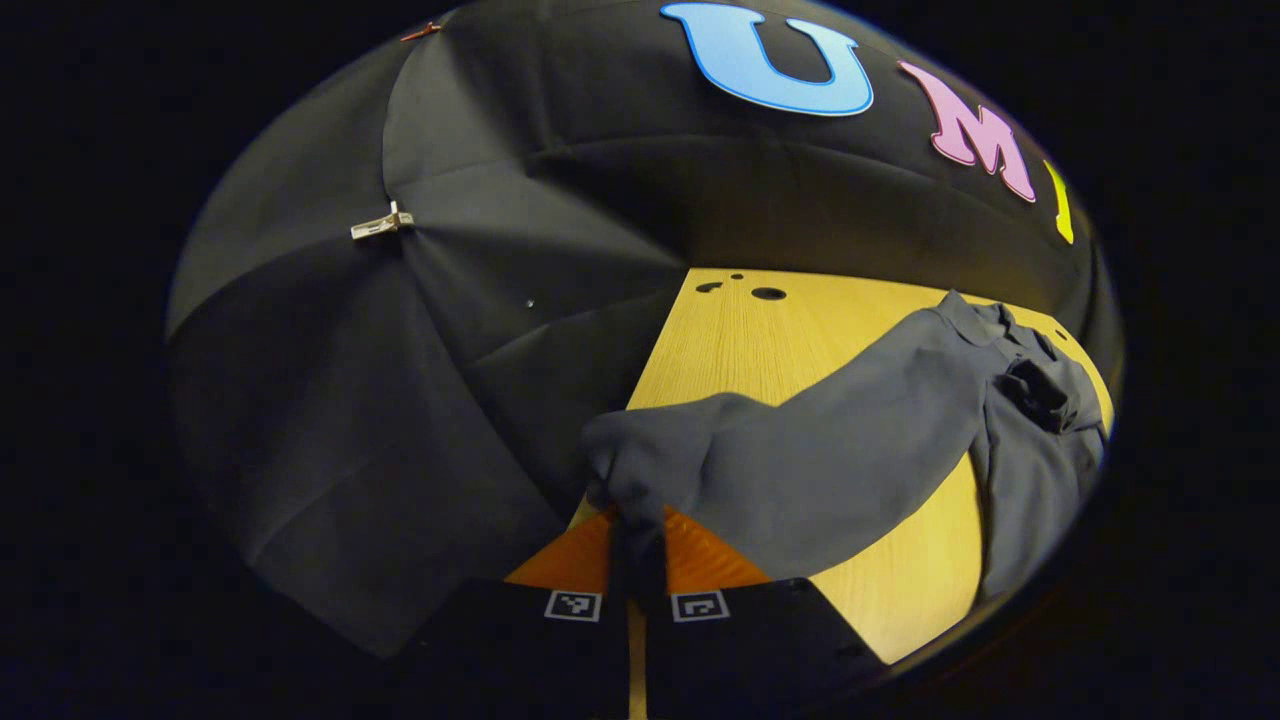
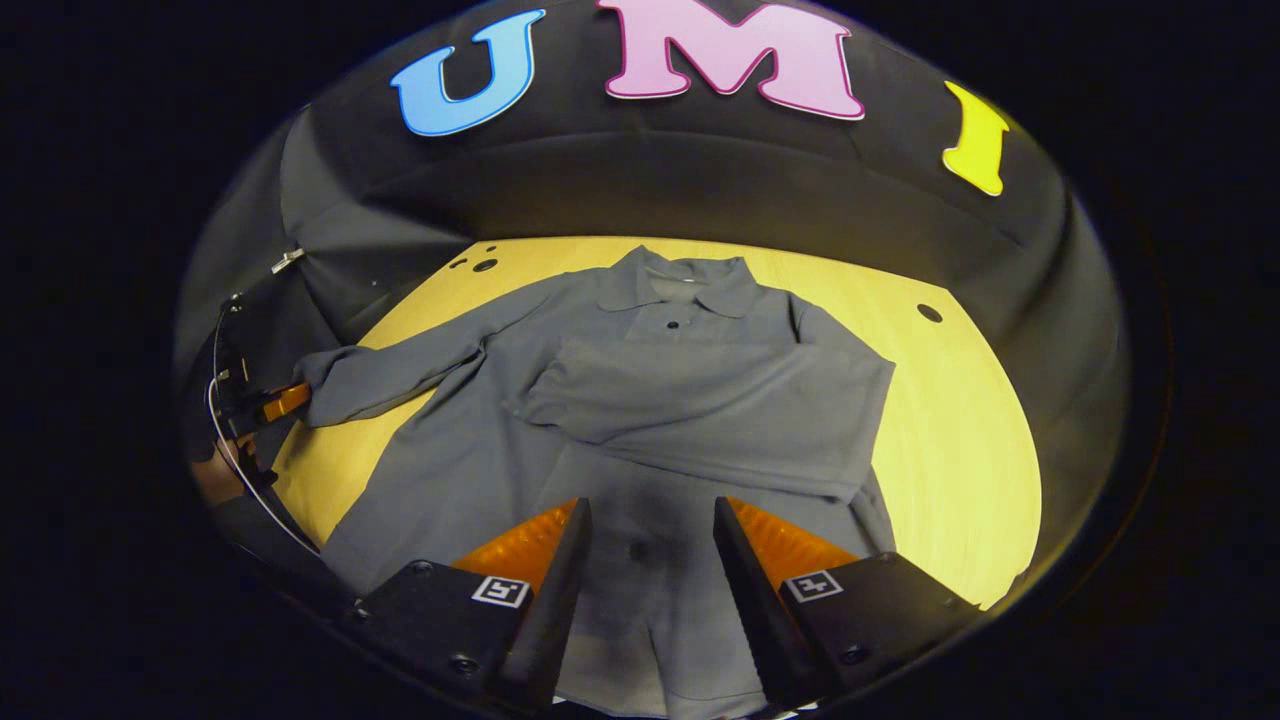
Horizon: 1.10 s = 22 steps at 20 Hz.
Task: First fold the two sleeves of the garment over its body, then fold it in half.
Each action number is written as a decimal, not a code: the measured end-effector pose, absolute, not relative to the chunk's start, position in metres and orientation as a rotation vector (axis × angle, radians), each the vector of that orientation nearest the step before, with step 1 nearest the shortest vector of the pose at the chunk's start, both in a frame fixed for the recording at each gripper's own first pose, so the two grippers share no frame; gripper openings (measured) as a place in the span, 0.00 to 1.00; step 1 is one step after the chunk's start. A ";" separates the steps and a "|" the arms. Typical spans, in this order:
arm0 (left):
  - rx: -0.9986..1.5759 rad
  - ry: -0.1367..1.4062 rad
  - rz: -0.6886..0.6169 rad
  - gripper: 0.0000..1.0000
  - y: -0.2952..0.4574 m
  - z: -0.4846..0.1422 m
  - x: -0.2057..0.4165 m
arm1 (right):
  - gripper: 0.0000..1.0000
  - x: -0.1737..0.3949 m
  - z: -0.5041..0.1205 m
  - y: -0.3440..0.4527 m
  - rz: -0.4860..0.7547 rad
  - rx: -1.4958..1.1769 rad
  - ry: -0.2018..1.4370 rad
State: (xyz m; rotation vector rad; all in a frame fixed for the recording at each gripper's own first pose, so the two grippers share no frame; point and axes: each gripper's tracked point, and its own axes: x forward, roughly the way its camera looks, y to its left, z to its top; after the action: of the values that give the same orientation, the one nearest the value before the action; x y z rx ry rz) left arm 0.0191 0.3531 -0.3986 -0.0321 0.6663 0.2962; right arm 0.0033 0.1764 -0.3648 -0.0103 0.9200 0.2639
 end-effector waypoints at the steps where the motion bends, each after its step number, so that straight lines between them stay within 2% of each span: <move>1: -0.044 0.659 0.298 0.11 0.350 -0.389 0.022 | 0.77 0.004 -0.363 0.170 0.257 -0.003 0.913; 6: -0.104 0.539 0.244 0.11 0.313 -0.318 0.035 | 0.77 0.007 -0.354 0.139 0.223 0.022 0.876; 12: -0.175 0.464 0.134 0.11 0.230 -0.256 0.058 | 0.77 0.001 -0.352 0.096 0.191 0.022 0.850; 17: -0.159 0.429 0.029 0.11 0.149 -0.221 0.084 | 0.77 -0.009 -0.351 0.058 0.152 0.061 0.833; 18: -0.157 0.423 0.003 0.08 0.129 -0.216 0.090 | 0.77 -0.011 -0.352 0.051 0.146 0.066 0.830; 19: -0.157 0.420 -0.025 0.11 0.111 -0.212 0.094 | 0.77 -0.012 -0.352 0.042 0.139 0.069 0.829; 22: -0.149 0.421 -0.100 0.11 0.054 -0.206 0.107 | 0.77 -0.017 -0.354 0.017 0.114 0.075 0.824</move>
State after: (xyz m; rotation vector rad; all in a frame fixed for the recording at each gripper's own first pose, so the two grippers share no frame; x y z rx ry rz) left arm 0.1072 0.0538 -0.2064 -0.1493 0.4206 -0.1002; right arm -0.0173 0.0171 -0.3539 0.0750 0.8239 0.1139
